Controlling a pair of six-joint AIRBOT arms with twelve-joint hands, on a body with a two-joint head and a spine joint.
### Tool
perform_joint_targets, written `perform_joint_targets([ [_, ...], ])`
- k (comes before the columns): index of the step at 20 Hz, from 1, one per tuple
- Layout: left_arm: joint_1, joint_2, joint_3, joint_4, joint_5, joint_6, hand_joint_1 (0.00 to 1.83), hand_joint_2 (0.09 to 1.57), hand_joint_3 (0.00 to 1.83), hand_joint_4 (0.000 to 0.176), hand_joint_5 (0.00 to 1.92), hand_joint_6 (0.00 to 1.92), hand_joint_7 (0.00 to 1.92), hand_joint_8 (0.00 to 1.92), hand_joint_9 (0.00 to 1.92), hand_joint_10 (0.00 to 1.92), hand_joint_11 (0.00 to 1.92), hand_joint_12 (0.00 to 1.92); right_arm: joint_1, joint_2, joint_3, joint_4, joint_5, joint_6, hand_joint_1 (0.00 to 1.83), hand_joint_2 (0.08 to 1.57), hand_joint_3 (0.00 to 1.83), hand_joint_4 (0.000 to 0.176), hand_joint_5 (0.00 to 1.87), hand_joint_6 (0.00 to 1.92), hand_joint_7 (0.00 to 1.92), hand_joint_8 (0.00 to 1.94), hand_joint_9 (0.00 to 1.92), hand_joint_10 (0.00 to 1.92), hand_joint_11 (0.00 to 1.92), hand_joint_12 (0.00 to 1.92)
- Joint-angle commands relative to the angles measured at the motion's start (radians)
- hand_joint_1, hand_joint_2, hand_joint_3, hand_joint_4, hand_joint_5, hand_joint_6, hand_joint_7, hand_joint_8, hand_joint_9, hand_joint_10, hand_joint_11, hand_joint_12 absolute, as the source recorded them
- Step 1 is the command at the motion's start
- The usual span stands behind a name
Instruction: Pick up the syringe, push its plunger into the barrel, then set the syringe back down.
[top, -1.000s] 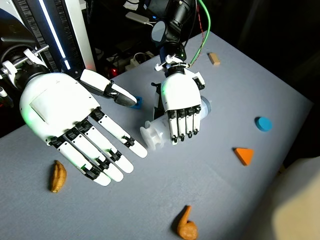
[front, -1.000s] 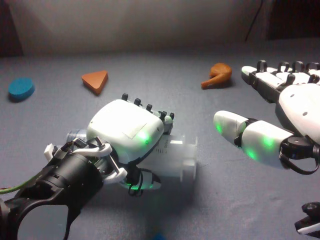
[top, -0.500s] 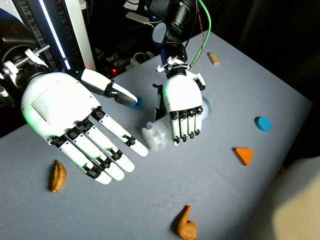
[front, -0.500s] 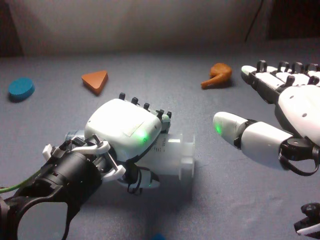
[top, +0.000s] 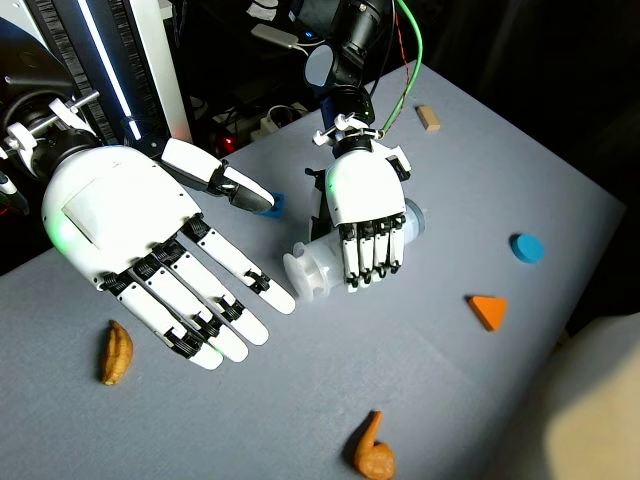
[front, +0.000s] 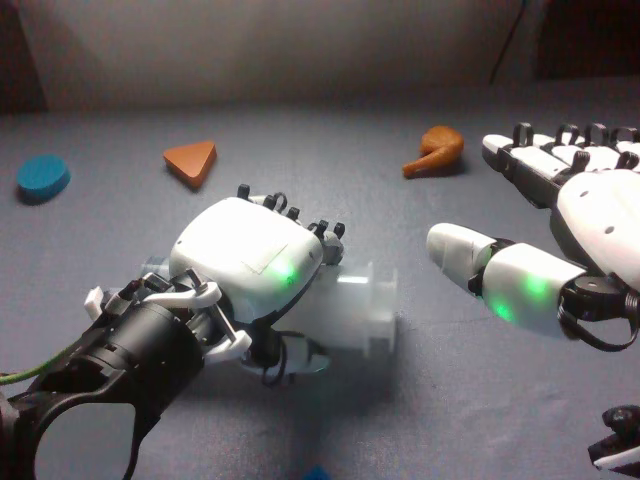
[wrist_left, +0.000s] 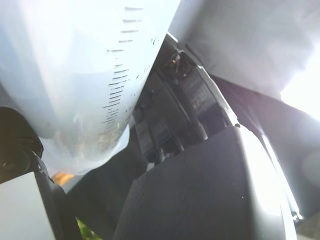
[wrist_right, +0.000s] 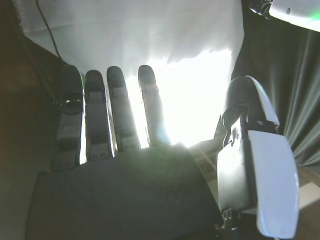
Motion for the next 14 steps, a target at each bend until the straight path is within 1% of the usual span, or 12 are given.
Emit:
perform_joint_targets([
  [1, -0.015, 0.005, -0.003, 0.060, 0.097, -0.004, 0.37, 1.15, 0.01, 0.000, 0.67, 0.00, 0.66, 0.00, 0.60, 0.00, 0.27, 0.82, 0.004, 0.000, 0.003, -0.093, 0.066, 0.007, 0.00, 1.11, 0.00, 0.099, 0.22, 0.00, 0.19, 0.01, 0.15, 0.00, 0.00, 0.71],
  [2, -0.017, 0.009, -0.003, 0.060, 0.097, -0.004, 0.31, 1.14, 0.00, 0.000, 0.60, 0.00, 0.53, 0.00, 0.50, 0.00, 0.18, 0.82, 0.004, 0.000, 0.004, -0.093, 0.066, 0.007, 0.00, 1.11, 0.00, 0.098, 0.21, 0.00, 0.20, 0.01, 0.16, 0.01, 0.00, 0.74],
  [5, -0.025, 0.022, -0.005, 0.060, 0.093, -0.004, 0.27, 1.10, 0.00, 0.000, 0.43, 0.00, 0.33, 0.00, 0.30, 0.00, 0.01, 0.84, 0.003, 0.000, 0.005, -0.093, 0.066, 0.009, 0.00, 1.11, 0.00, 0.099, 0.20, 0.00, 0.17, 0.00, 0.15, 0.00, 0.00, 0.77],
  [6, -0.027, 0.025, -0.006, 0.060, 0.087, -0.004, 0.26, 1.09, 0.00, 0.000, 0.35, 0.00, 0.27, 0.00, 0.24, 0.00, 0.00, 0.81, 0.003, 0.000, 0.005, -0.093, 0.066, 0.009, 0.00, 1.11, 0.00, 0.099, 0.20, 0.00, 0.18, 0.00, 0.16, 0.00, 0.00, 0.78],
  [7, -0.028, 0.031, -0.010, 0.060, 0.086, -0.004, 0.26, 1.09, 0.00, 0.005, 0.28, 0.00, 0.22, 0.00, 0.20, 0.00, 0.00, 0.72, 0.003, -0.001, 0.005, -0.093, 0.066, 0.009, 0.00, 1.11, 0.00, 0.099, 0.20, 0.00, 0.19, 0.01, 0.16, 0.00, 0.00, 0.79],
  [8, -0.029, 0.039, -0.014, 0.060, 0.086, -0.004, 0.26, 1.08, 0.00, 0.022, 0.22, 0.00, 0.15, 0.00, 0.15, 0.00, 0.00, 0.64, 0.003, -0.001, 0.005, -0.093, 0.066, 0.010, 0.00, 1.11, 0.00, 0.098, 0.21, 0.01, 0.19, 0.00, 0.15, 0.00, 0.00, 0.81],
  [10, -0.031, 0.050, -0.020, 0.060, 0.084, -0.004, 0.26, 1.06, 0.00, 0.039, 0.16, 0.00, 0.10, 0.00, 0.10, 0.00, 0.00, 0.55, 0.003, 0.000, 0.005, -0.093, 0.066, 0.011, 0.00, 1.11, 0.00, 0.097, 0.23, 0.01, 0.21, 0.00, 0.18, 0.01, 0.00, 0.81],
  [11, -0.031, 0.057, -0.022, 0.060, 0.082, -0.004, 0.25, 1.05, 0.00, 0.044, 0.15, 0.00, 0.08, 0.00, 0.08, 0.00, 0.00, 0.51, 0.003, 0.000, 0.005, -0.093, 0.066, 0.012, 0.00, 1.11, 0.00, 0.098, 0.23, 0.00, 0.21, 0.00, 0.17, 0.00, 0.00, 0.81],
  [12, -0.034, 0.067, -0.027, 0.060, 0.082, -0.003, 0.24, 1.04, 0.00, 0.049, 0.13, 0.00, 0.08, 0.00, 0.07, 0.00, 0.00, 0.48, 0.003, 0.000, 0.005, -0.093, 0.066, 0.012, 0.00, 1.12, 0.00, 0.098, 0.23, 0.00, 0.19, 0.00, 0.15, 0.00, 0.00, 0.77],
  [14, -0.043, 0.082, -0.030, 0.060, 0.078, -0.004, 0.23, 1.04, 0.00, 0.052, 0.13, 0.00, 0.08, 0.00, 0.08, 0.00, 0.00, 0.45, 0.003, 0.000, 0.005, -0.093, 0.066, 0.013, 0.00, 1.12, 0.00, 0.099, 0.22, 0.00, 0.19, 0.00, 0.15, 0.00, 0.00, 0.74],
])
